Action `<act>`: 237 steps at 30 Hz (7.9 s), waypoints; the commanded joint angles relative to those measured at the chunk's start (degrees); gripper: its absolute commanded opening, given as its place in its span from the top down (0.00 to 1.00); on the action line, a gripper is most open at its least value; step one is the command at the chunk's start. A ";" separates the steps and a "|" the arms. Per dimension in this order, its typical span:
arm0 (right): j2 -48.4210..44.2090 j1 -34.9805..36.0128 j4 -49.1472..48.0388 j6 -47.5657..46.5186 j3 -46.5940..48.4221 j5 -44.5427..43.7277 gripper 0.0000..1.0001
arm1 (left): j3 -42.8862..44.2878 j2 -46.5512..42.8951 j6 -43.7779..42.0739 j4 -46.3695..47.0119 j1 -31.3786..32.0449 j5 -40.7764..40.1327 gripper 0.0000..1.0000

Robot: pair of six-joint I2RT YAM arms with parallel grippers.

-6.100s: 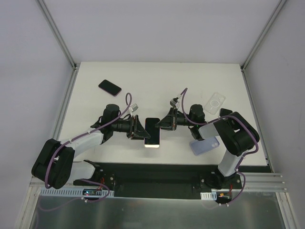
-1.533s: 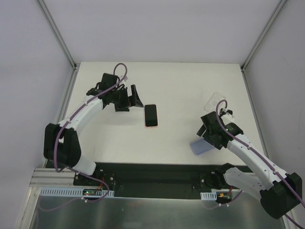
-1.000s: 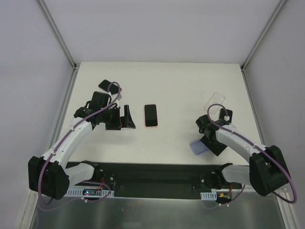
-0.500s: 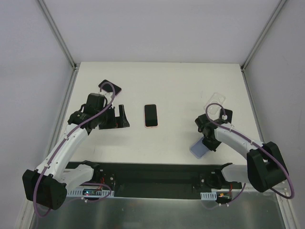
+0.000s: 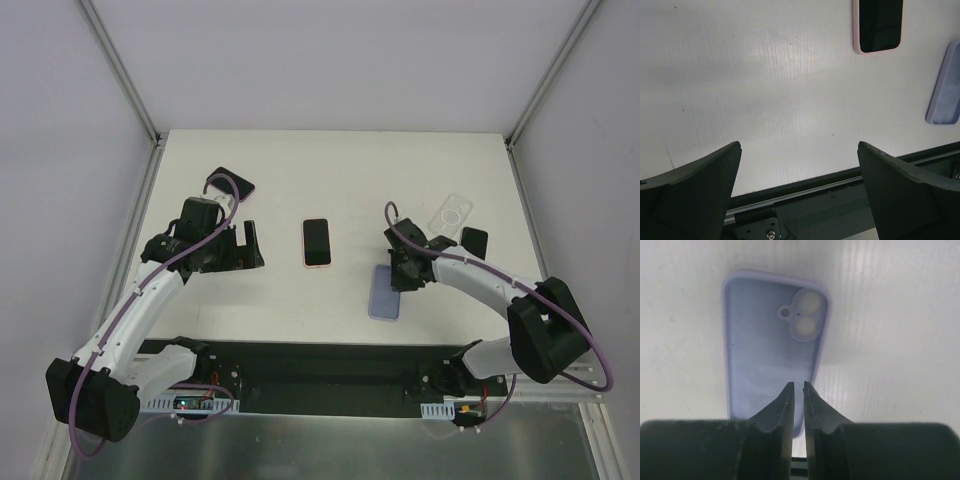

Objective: Put the phone into the phone case

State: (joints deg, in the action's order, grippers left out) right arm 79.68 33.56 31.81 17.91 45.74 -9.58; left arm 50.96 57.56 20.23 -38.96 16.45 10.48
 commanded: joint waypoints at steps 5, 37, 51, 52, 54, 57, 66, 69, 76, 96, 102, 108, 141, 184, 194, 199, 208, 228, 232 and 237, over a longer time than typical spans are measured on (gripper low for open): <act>1.01 2.03 -3.87 -9.91 0.49 5.28 0.77 | 1.42 -0.78 0.07 -0.86 0.16 -0.81 0.01; 16.29 -41.38 10.99 -38.57 27.83 11.78 0.01 | 1.86 0.27 -0.19 -0.24 0.52 3.14 0.01; 22.54 -41.74 7.13 -39.53 26.86 5.63 0.04 | 2.13 0.97 -0.54 -0.15 0.43 2.70 0.01; 22.45 -41.82 6.86 -39.62 26.69 5.46 0.04 | 2.21 1.15 -0.63 -0.15 0.34 2.88 0.01; 22.54 -42.00 6.07 -39.62 26.86 6.41 0.04 | 2.21 1.41 -0.63 -0.15 0.34 3.14 0.01; 23.24 -42.61 5.54 -39.10 27.13 7.04 0.04 | 2.21 1.50 -0.63 -0.15 0.34 3.06 0.01; 25.00 -43.49 4.84 -38.57 27.74 7.12 0.04 | 2.13 0.54 -0.81 0.29 0.34 4.11 0.01; 25.26 -43.49 4.40 -38.48 27.74 7.83 0.04 | 2.21 0.54 -0.98 0.38 0.34 4.64 0.01; 26.75 -43.84 4.05 -38.21 28.27 6.94 0.02 | 2.04 0.45 -0.98 0.46 0.34 4.55 0.01; 29.57 -43.84 3.78 -39.09 28.62 8.44 0.11 | 1.78 -0.17 -1.42 0.64 0.34 5.16 0.01; 30.10 -43.84 4.92 -39.18 29.15 8.62 0.27 | 1.95 -0.25 -1.42 0.64 0.34 5.25 0.01; 27.20 -43.84 7.82 -37.78 29.23 7.83 0.37 | 2.04 -0.34 -1.51 0.73 0.34 5.43 0.01; -5.67 -17.84 1.85 -9.83 5.68 20.40 0.46 | 1.07 -0.34 -1.07 1.08 -0.01 5.78 0.01; 2.94 -1.04 0.00 -0.69 4.71 6.69 0.47 | 0.90 -0.43 -1.07 1.08 -0.01 4.99 0.01; 4.17 -0.60 0.00 -0.16 3.92 5.54 0.36 | 0.81 -0.34 -1.07 1.08 -0.01 4.90 0.01; 3.91 0.63 0.53 -1.38 4.36 3.70 0.25 | 0.90 -0.26 -0.98 1.08 -0.01 4.73 0.01; 3.46 3.26 3.70 -4.28 7.08 0.44 0.02 | 0.90 -0.26 -1.07 1.08 -0.01 4.55 0.01; 7.33 3.97 2.99 -10.17 2.60 9.06 0.17 | 0.72 0.36 -0.81 1.08 -0.01 3.93 0.01; 7.95 3.97 2.82 -11.84 2.52 11.86 0.26 | 0.72 0.53 -0.80 1.08 -0.01 4.20 0.01; 7.60 4.14 -0.43 -12.55 0.68 15.91 0.34 | 0.63 0.27 -0.72 1.08 -0.01 3.84 0.01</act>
State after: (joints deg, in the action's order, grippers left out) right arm 86.65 37.32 33.26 6.74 48.18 0.36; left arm 51.18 58.37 19.99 -38.39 16.51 15.77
